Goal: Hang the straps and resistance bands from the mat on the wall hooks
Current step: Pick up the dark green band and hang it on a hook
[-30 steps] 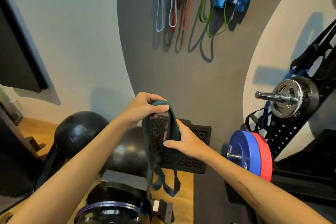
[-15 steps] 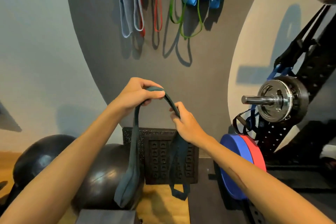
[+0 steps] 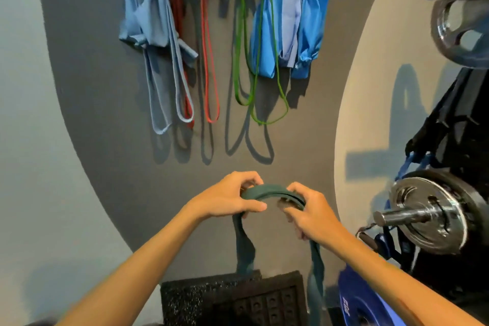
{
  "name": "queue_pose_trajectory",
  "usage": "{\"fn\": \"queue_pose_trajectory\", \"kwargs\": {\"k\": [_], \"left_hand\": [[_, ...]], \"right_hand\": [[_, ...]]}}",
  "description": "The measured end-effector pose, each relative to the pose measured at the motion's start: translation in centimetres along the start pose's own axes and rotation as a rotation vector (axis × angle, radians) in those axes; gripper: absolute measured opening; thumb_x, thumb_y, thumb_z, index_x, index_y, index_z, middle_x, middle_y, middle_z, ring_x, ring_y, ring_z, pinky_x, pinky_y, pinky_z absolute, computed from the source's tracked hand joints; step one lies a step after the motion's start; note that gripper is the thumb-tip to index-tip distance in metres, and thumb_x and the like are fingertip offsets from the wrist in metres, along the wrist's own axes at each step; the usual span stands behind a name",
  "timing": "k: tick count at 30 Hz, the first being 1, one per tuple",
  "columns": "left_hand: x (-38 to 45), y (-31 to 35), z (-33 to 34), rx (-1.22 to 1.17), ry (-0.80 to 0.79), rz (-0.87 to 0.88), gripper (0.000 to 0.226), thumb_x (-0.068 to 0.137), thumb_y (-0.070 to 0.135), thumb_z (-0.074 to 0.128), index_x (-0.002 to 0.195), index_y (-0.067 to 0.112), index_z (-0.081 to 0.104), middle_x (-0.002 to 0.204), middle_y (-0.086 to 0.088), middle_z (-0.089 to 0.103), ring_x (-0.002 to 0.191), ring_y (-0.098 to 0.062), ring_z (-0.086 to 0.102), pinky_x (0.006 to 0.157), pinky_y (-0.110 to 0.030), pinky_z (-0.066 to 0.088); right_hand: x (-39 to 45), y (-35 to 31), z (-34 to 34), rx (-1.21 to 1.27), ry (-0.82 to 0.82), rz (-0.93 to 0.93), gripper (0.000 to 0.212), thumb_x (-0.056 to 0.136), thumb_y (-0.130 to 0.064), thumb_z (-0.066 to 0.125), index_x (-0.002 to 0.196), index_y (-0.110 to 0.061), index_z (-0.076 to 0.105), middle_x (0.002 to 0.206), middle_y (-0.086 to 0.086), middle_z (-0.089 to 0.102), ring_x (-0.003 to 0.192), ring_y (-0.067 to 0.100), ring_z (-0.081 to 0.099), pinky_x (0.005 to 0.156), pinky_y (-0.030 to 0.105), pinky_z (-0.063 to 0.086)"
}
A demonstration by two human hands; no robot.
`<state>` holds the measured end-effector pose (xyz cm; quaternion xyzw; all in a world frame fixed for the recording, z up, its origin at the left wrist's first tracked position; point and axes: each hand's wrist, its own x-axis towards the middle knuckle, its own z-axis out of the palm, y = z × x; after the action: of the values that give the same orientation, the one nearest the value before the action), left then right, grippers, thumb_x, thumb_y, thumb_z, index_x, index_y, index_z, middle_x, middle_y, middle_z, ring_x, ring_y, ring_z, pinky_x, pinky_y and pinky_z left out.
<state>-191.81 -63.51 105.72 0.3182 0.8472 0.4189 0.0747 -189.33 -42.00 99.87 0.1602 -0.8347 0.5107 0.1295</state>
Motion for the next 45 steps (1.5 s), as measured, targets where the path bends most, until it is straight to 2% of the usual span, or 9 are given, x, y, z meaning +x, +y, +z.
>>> {"fn": "queue_pose_trajectory", "kwargs": {"k": [6, 10, 14, 19, 23, 27, 32, 39, 45], "left_hand": [[3.8, 1.8, -7.5, -0.062, 0.306, 0.165, 0.014, 0.092, 0.020, 0.065, 0.100, 0.009, 0.066, 0.072, -0.013, 0.058, 0.058, -0.020, 0.056, 0.060, -0.030, 0.048], [7.5, 4.6, -13.5, 0.168, 0.611, 0.222, 0.024, 0.097, 0.021, 0.054, 0.083, 0.004, 0.062, 0.060, -0.013, 0.060, 0.048, -0.017, 0.060, 0.054, -0.025, 0.048], [12.1, 8.2, -20.8, 0.476, 0.984, 0.281, 0.032, 0.098, 0.023, 0.050, 0.070, 0.009, 0.055, 0.055, 0.003, 0.051, 0.052, -0.009, 0.049, 0.056, -0.024, 0.036], [17.8, 12.1, -28.5, 0.696, 1.218, 0.300, 0.029, 0.101, 0.025, 0.041, 0.097, 0.002, 0.058, 0.075, -0.014, 0.060, 0.072, -0.036, 0.055, 0.063, -0.042, 0.040], [21.6, 14.9, -33.8, 0.818, 1.401, 0.198, 0.032, 0.103, 0.027, 0.032, 0.111, -0.001, 0.047, 0.100, -0.031, 0.058, 0.094, -0.048, 0.053, 0.072, -0.043, 0.034], [24.6, 17.0, -36.5, 0.860, 1.479, 0.100, 0.033, 0.103, 0.027, 0.032, 0.113, 0.000, 0.047, 0.113, -0.028, 0.054, 0.101, -0.045, 0.052, 0.071, -0.041, 0.033], [27.6, 16.4, -38.9, 0.860, 1.537, -0.038, 0.029, 0.099, 0.021, 0.040, 0.102, -0.003, 0.057, 0.113, -0.025, 0.056, 0.101, -0.043, 0.056, 0.071, -0.040, 0.038], [29.0, 11.9, -38.9, 0.970, 1.312, -0.079, 0.028, 0.096, 0.032, 0.052, 0.086, 0.005, 0.055, 0.101, -0.022, 0.060, 0.088, -0.040, 0.060, 0.068, -0.040, 0.046], [23.8, 11.5, -38.9, 0.721, 1.121, 0.065, 0.040, 0.083, 0.038, 0.073, 0.109, 0.011, 0.060, 0.097, -0.009, 0.066, 0.079, -0.020, 0.067, 0.060, -0.025, 0.056]], "right_hand": [[9.1, -6.8, -2.7, -0.085, -0.018, -0.222, 0.017, 0.092, -0.010, 0.055, 0.099, -0.026, 0.058, 0.052, -0.008, 0.055, 0.040, 0.017, 0.050, 0.043, 0.038, 0.047], [17.4, -11.4, -5.3, -0.129, 0.021, -0.341, 0.044, 0.079, -0.008, 0.058, 0.114, -0.035, 0.052, 0.089, -0.007, 0.063, 0.056, 0.019, 0.055, 0.058, 0.038, 0.050], [24.3, -13.9, -7.1, -0.175, -0.023, -0.350, 0.039, 0.088, -0.014, 0.056, 0.121, -0.029, 0.042, 0.089, 0.011, 0.051, 0.062, 0.018, 0.048, 0.063, 0.032, 0.040], [32.5, -17.8, -8.0, -0.231, 0.304, -0.765, 0.026, 0.094, -0.015, 0.057, 0.118, -0.016, 0.047, 0.057, 0.002, 0.044, 0.048, 0.012, 0.041, 0.054, 0.031, 0.034], [40.9, -23.6, -8.9, -0.121, 0.521, -0.958, 0.026, 0.095, -0.018, 0.054, 0.119, -0.012, 0.063, 0.060, -0.005, 0.052, 0.053, 0.000, 0.051, 0.055, 0.009, 0.034], [47.3, -27.0, -9.0, -0.029, 0.581, -0.893, 0.047, 0.092, -0.039, 0.038, 0.122, -0.016, 0.066, 0.078, -0.006, 0.062, 0.076, 0.013, 0.055, 0.078, 0.025, 0.040], [50.0, -28.2, -7.3, -0.051, 0.624, -0.821, 0.040, 0.099, -0.027, 0.042, 0.133, -0.013, 0.057, 0.120, 0.016, 0.066, 0.117, 0.034, 0.054, 0.087, 0.035, 0.040], [53.6, -25.8, -6.5, -0.217, 0.518, -0.691, 0.038, 0.101, -0.026, 0.039, 0.137, -0.021, 0.050, 0.124, 0.020, 0.055, 0.112, 0.039, 0.054, 0.077, 0.039, 0.041], [52.2, -24.0, -7.8, -0.273, 0.268, -0.764, 0.063, 0.100, -0.034, 0.043, 0.155, -0.017, 0.017, 0.157, 0.013, 0.021, 0.143, 0.031, 0.025, 0.111, 0.037, 0.028]]}}
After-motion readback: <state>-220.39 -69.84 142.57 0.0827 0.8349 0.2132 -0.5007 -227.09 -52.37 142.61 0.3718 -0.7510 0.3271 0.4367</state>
